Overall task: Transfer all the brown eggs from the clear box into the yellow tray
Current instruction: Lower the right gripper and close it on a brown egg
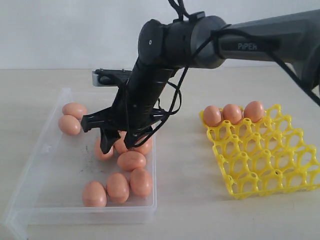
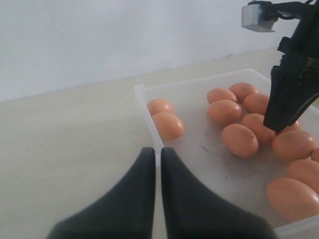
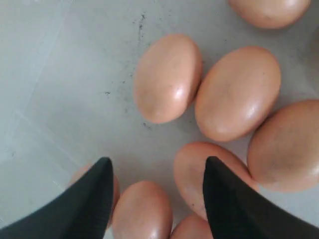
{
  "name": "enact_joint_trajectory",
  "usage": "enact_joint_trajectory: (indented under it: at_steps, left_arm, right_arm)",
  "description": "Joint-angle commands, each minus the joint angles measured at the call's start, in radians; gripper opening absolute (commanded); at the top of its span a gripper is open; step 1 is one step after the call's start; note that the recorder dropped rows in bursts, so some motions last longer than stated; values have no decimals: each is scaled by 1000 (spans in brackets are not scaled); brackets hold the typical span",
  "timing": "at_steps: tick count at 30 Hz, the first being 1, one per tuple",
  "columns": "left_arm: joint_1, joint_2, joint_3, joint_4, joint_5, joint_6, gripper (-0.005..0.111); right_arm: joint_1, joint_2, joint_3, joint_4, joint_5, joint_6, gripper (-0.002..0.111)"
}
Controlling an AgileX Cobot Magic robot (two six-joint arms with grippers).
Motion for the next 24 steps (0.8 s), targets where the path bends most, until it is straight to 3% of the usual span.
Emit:
enact_joint_trajectory:
  at_steps: [1,6,8,9,11,24]
  left_arm:
    - [-6,-3,4,2,-2,0,4]
    - [-6,-3,4,2,-2,0,4]
    - [-6,-3,4,2,-2,0,4]
    - [-6,-3,4,2,-2,0,4]
    - [-6,-3,4,2,-2,0,4]
    - [-6,-3,4,2,-2,0,4]
  right_arm:
    - [1,38,-79,-12,-26,1,49]
    - [36,89,-150,-47,-46,24,49]
    - [58,111,-181,-168,-44,119,49]
    - [71,124,-196,-321,-41,215,49]
    - [78,131,-207,-387,-37,259,49]
    - [80,176,-244,-296,-12,160,49]
